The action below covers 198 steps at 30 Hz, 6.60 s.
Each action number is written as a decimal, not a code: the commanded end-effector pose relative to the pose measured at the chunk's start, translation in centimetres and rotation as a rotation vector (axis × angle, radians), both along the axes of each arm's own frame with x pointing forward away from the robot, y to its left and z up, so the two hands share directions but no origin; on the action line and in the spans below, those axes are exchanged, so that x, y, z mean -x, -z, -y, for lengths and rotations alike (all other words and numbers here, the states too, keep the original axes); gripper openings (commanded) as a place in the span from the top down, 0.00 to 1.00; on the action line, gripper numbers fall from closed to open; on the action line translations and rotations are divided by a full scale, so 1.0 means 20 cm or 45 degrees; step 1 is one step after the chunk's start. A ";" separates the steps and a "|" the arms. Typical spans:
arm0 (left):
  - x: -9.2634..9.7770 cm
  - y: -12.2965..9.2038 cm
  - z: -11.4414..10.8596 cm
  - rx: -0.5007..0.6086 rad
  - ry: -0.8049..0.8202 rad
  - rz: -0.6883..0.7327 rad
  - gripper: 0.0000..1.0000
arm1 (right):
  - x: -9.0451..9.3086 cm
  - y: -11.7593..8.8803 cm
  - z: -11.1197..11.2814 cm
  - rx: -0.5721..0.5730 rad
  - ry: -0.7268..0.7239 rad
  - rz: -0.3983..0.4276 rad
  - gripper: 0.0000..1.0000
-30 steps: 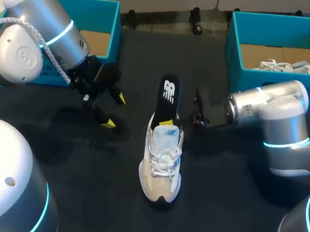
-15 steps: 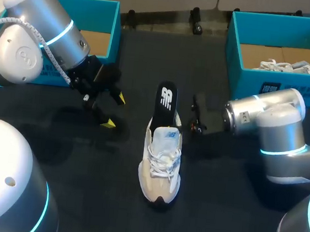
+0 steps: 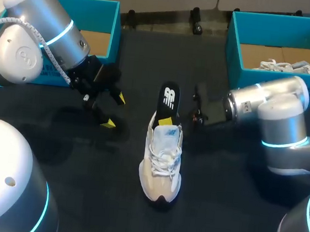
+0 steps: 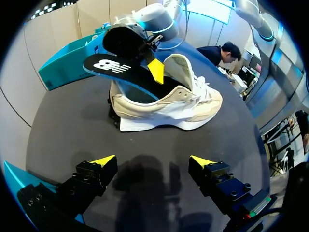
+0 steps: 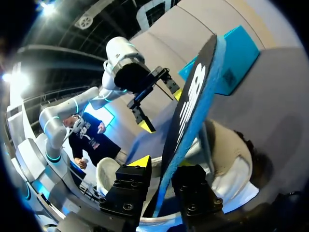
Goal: Take the shoe out of the shoebox, open the shoe tongue, remove and reinsert the insole, then place the shoe into the shoebox
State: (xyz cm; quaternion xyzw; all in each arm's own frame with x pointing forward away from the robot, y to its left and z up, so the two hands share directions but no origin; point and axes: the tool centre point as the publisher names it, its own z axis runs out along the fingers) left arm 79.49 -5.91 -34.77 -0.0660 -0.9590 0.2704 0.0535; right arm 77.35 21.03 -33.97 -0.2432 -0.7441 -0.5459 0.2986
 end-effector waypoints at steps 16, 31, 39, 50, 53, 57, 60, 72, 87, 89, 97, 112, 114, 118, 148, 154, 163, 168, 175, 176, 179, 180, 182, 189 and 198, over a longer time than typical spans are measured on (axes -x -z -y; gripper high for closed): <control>0.01 0.00 0.00 -0.002 -0.001 0.004 0.00 | 0.03 0.02 -0.01 0.007 -0.028 -0.038 1.00; 0.01 0.00 0.00 -0.002 -0.001 0.004 0.00 | 0.14 0.07 -0.04 -0.010 -0.005 -0.095 1.00; 0.01 0.00 0.00 -0.002 -0.001 0.004 0.00 | 0.07 0.02 -0.02 0.018 -0.001 -0.060 0.81; 0.01 0.00 0.00 -0.002 -0.001 0.004 0.00 | -0.01 -0.03 0.03 0.050 -0.005 -0.013 0.82; 0.01 0.00 0.00 -0.002 -0.001 0.004 0.00 | -0.02 -0.03 0.03 0.051 -0.004 -0.010 0.83; 0.01 0.00 0.00 -0.002 -0.001 0.004 0.00 | -0.01 -0.01 0.02 0.043 -0.008 -0.022 1.00; 0.01 0.00 0.00 -0.002 -0.001 0.004 0.00 | 0.01 0.00 0.01 0.039 -0.009 -0.036 1.00; 0.01 0.00 0.00 -0.002 -0.001 0.004 0.00 | 0.13 0.06 -0.05 0.013 -0.020 -0.122 1.00; 0.01 0.00 0.00 -0.002 -0.001 0.004 0.00 | 0.07 -0.02 0.00 0.064 0.016 -0.067 0.89; 0.01 0.00 0.00 -0.002 -0.001 0.004 0.00 | 0.05 -0.03 0.01 0.070 0.018 -0.057 0.87; 0.01 0.00 0.00 -0.002 -0.001 0.004 0.00 | -0.04 -0.07 0.03 0.085 -0.001 -0.029 0.88; 0.01 0.00 0.00 -0.002 -0.001 0.004 0.00 | 0.04 0.00 0.01 0.097 -0.018 -0.109 1.00; 0.01 0.00 0.00 -0.002 -0.001 0.004 0.00 | 0.07 0.01 0.01 0.094 -0.021 -0.123 1.00; 0.01 0.00 0.00 -0.002 -0.001 0.004 0.00 | 0.13 0.03 -0.01 0.088 -0.026 -0.151 1.00; 0.01 0.00 0.00 -0.002 -0.001 0.004 0.00 | -0.04 -0.05 0.00 0.133 -0.045 -0.084 0.77; 0.01 0.00 0.00 -0.002 -0.001 0.004 0.00 | -0.07 -0.05 0.00 0.148 -0.045 -0.064 1.00; 0.01 0.00 0.00 -0.002 -0.001 0.004 0.00 | -0.07 0.01 -0.02 0.159 -0.051 -0.068 1.00; 0.01 0.00 0.00 -0.002 -0.001 0.004 0.00 | -0.01 0.03 -0.04 0.154 -0.056 -0.100 1.00; 0.01 0.00 0.00 -0.002 -0.001 0.004 0.00 | 0.04 0.05 -0.04 0.150 -0.044 -0.138 1.00; 0.01 0.00 0.00 -0.002 -0.001 0.004 0.00 | 0.05 0.05 -0.04 0.151 -0.041 -0.139 1.00; 0.01 0.00 0.00 -0.002 -0.001 0.004 0.00 | 0.04 0.03 -0.03 0.158 -0.029 -0.132 1.00; 0.01 0.00 0.00 -0.002 -0.001 0.004 0.00 | 0.03 0.02 -0.03 0.162 -0.027 -0.129 1.00; 0.01 0.00 0.00 -0.002 -0.001 0.004 0.00 | 0.02 0.01 -0.03 0.170 -0.026 -0.117 0.78; 0.01 0.00 0.00 -0.002 -0.001 0.004 0.00 | -0.02 -0.06 -0.03 0.201 -0.028 -0.075 0.69; 0.01 0.00 0.00 -0.002 -0.001 0.004 0.00 | -0.06 -0.13 -0.04 0.235 -0.038 -0.027 0.62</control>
